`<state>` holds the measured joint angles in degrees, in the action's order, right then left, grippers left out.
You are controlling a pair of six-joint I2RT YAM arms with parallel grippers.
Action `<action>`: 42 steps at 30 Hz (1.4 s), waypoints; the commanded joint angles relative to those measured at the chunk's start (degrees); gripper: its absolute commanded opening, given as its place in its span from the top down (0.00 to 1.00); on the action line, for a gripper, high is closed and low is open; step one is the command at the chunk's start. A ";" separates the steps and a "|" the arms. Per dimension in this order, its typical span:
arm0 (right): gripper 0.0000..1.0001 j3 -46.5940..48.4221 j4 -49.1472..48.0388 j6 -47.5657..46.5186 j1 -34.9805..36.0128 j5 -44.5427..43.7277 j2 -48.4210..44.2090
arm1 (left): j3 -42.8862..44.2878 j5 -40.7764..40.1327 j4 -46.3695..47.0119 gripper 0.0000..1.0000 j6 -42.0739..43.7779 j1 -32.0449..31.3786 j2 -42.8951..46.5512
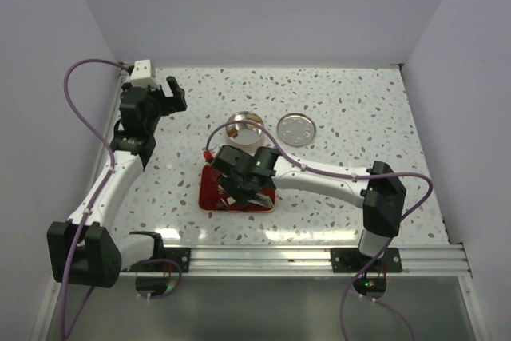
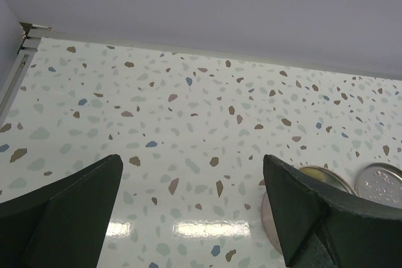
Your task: Pack the chocolate
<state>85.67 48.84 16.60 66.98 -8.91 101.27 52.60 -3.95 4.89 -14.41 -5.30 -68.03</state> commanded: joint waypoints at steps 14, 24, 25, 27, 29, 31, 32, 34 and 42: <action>0.56 6.44 3.10 -0.34 2.45 -3.75 3.84 | 1.10 -1.06 0.56 0.00 -0.35 -0.32 1.94; 0.65 7.32 4.60 -0.34 2.98 -6.82 4.37 | 1.10 -1.15 0.48 0.00 -0.35 -0.50 2.11; 0.65 7.58 4.42 -0.51 2.98 -6.83 4.11 | 1.10 -1.15 0.39 0.00 -0.44 -0.50 2.11; 0.65 8.28 4.51 -0.86 2.98 -8.05 4.02 | 1.10 -1.15 0.39 0.00 -0.35 -0.50 2.11; 0.66 9.78 4.77 -1.57 2.89 -9.71 4.02 | 1.10 -1.06 0.48 0.00 -0.35 -0.50 2.11; 0.66 11.44 4.77 -2.36 2.63 -9.99 3.93 | 1.19 -1.06 0.48 0.00 -0.35 -0.59 2.02; 0.66 11.89 4.86 -2.62 2.45 -10.08 4.02 | 1.19 -1.06 0.48 0.00 -0.35 -0.59 2.02; 0.66 13.02 4.86 -3.24 2.10 -10.60 4.02 | 1.10 -1.06 0.48 0.00 -0.35 -0.59 2.02; 0.66 14.00 5.39 -4.73 -0.62 -12.89 3.05 | 1.10 -1.15 0.56 0.00 -0.35 -0.59 1.94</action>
<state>97.60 53.47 13.39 68.03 -19.00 106.13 52.60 -4.69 4.58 -14.41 -5.45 -67.37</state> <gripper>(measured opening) 0.343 0.997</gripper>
